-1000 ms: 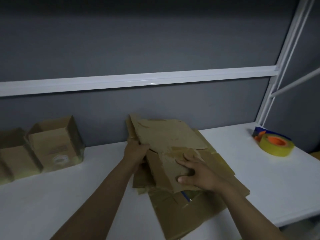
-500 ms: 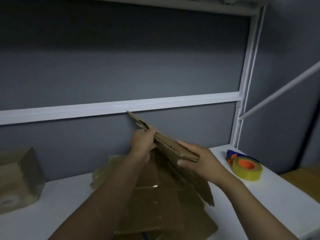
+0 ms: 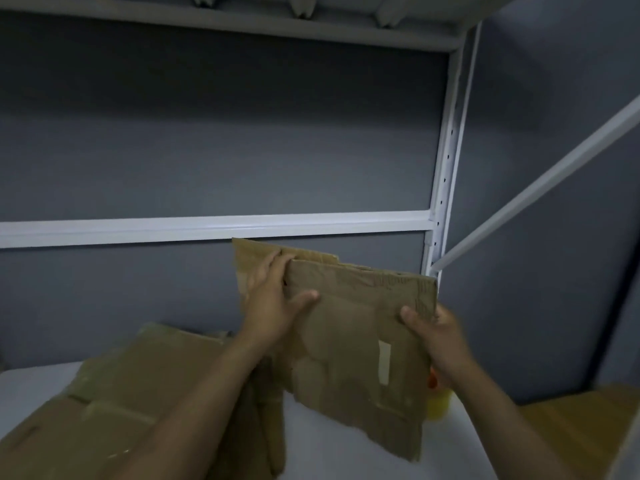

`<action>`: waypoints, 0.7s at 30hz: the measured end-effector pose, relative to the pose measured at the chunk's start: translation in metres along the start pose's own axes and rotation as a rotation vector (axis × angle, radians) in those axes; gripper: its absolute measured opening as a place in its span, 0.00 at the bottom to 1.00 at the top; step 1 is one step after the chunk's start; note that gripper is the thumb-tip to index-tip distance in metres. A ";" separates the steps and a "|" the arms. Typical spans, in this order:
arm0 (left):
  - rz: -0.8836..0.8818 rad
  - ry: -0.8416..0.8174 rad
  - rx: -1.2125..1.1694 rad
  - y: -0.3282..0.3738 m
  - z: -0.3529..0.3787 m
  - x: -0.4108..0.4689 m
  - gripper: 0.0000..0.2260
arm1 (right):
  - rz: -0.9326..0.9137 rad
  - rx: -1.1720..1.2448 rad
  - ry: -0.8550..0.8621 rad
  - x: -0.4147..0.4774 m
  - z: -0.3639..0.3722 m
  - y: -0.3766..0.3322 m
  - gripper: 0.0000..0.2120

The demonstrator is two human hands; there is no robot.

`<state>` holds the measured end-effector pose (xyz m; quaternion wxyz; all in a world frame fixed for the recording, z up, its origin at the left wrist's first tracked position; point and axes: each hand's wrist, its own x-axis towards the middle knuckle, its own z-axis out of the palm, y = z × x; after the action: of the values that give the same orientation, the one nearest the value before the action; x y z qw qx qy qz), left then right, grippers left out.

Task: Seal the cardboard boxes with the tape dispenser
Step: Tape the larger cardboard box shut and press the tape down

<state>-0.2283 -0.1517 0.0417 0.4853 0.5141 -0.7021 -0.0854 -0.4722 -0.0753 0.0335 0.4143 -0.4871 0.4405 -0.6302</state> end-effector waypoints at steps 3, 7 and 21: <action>0.000 0.055 -0.082 0.016 0.017 0.005 0.14 | 0.016 0.002 -0.058 0.002 -0.019 0.007 0.04; 0.001 0.009 -0.083 0.026 0.032 0.008 0.12 | -0.080 -0.084 -0.171 0.004 -0.042 -0.009 0.08; -0.017 -0.252 -0.197 0.015 0.007 0.001 0.10 | 0.072 -0.990 -0.356 0.050 -0.031 -0.050 0.28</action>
<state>-0.2432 -0.1483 0.0476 0.4407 0.4552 -0.7411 -0.2221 -0.5160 -0.1046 0.0892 0.2244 -0.7086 0.6246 -0.2397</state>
